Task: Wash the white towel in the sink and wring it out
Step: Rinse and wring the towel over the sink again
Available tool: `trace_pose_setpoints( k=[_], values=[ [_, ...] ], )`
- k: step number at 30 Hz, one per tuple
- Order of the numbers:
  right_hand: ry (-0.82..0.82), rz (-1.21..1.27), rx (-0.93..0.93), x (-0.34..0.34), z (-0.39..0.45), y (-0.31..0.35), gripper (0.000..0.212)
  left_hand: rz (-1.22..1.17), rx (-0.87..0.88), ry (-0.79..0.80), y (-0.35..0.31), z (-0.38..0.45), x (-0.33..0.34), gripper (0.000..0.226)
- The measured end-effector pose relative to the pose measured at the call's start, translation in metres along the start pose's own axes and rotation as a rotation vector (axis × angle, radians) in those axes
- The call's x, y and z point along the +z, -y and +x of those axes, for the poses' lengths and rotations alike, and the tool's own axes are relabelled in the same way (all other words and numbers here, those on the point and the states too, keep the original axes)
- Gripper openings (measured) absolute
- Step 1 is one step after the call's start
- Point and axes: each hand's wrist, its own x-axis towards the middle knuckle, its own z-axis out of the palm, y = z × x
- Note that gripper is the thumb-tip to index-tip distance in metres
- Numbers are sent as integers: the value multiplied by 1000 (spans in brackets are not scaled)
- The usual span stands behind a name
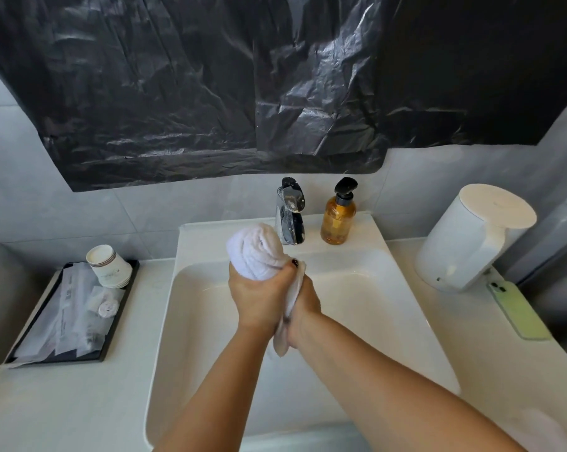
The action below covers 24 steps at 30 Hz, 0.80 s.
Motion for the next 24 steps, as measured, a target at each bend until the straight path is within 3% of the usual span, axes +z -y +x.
trace_pose_setpoints(
  k=[5, 8, 11, 13, 15, 18, 21, 22, 24],
  values=[
    [-162, -46, -9, -8, 17, 1, 19, 62, 36, -3, 2, 11, 10, 57],
    [-265, -80, -63, -8, 22, 0, 17, 57, -21, -12, 4, 19, 12, 49],
    [-387, -309, -98, -9, 30, 4, 33, -81, -264, -52, 7, 26, 10, 33],
    [-445, -555, -121, -14, 32, 10, 37, -216, -426, -36, 12, 30, 4, 41],
    [-333, -771, -126, -19, 35, 19, 38, -316, -517, 47, 16, 35, -3, 50],
    [-92, -1016, -85, -29, 28, 51, 45, -437, -619, 174, 20, 47, -19, 33],
    [-156, -1350, -554, -40, 27, 93, 36, -505, -738, 220, 24, 57, -30, 35],
    [-127, -1414, -696, -39, 26, 103, 45, -482, -744, 236, 26, 57, -31, 41],
    [27, -1367, -775, -33, 28, 112, 60, -479, -722, 242, 30, 57, -29, 48]
  ],
)
